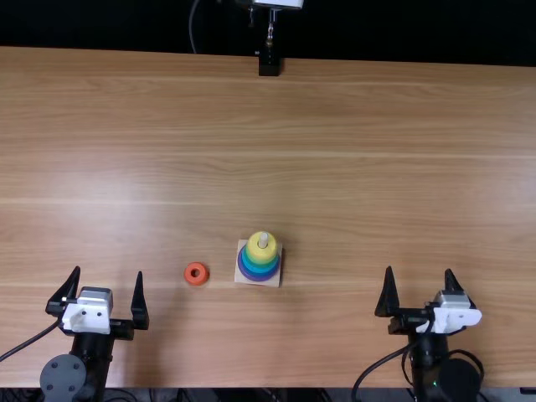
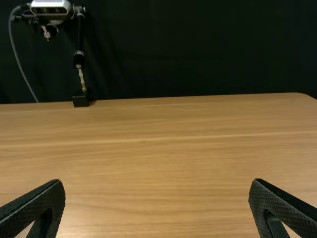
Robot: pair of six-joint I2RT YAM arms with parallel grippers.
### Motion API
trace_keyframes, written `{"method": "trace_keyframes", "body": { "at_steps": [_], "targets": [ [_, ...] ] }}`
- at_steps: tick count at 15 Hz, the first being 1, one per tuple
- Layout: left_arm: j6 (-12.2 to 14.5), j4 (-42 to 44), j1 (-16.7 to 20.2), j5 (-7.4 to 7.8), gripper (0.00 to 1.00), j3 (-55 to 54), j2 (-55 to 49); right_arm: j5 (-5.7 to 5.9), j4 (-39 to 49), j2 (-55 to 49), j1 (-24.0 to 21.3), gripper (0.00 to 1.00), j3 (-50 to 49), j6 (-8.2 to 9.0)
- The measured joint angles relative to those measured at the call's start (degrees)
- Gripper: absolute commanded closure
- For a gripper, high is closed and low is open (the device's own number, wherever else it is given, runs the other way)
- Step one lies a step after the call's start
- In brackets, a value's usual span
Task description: Build the Hanoi tower: stack the rings onto the peg from bottom to top in this color order: purple, dark blue, light blue, dark green, light green, yellow, orange.
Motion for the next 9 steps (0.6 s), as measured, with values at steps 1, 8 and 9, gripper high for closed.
{"method": "trace_keyframes", "body": {
  "at_steps": [1,8,9],
  "targets": [
    [0.0,0.0,0.0,-0.02,0.0,-0.02,-0.02,0.11,-2.29,-2.45,-0.02,0.0,0.0,0.0],
    [-0.02,0.0,0.0,-0.02,0.0,0.0,-0.02,0.7,-3.76,-3.63,0.0,0.0,0.0,0.0],
    [0.0,0.0,0.0,0.0,0.0,0.0,0.0,0.7,-3.76,-3.65,0.0,0.0,0.0,0.0]
  ]
}}
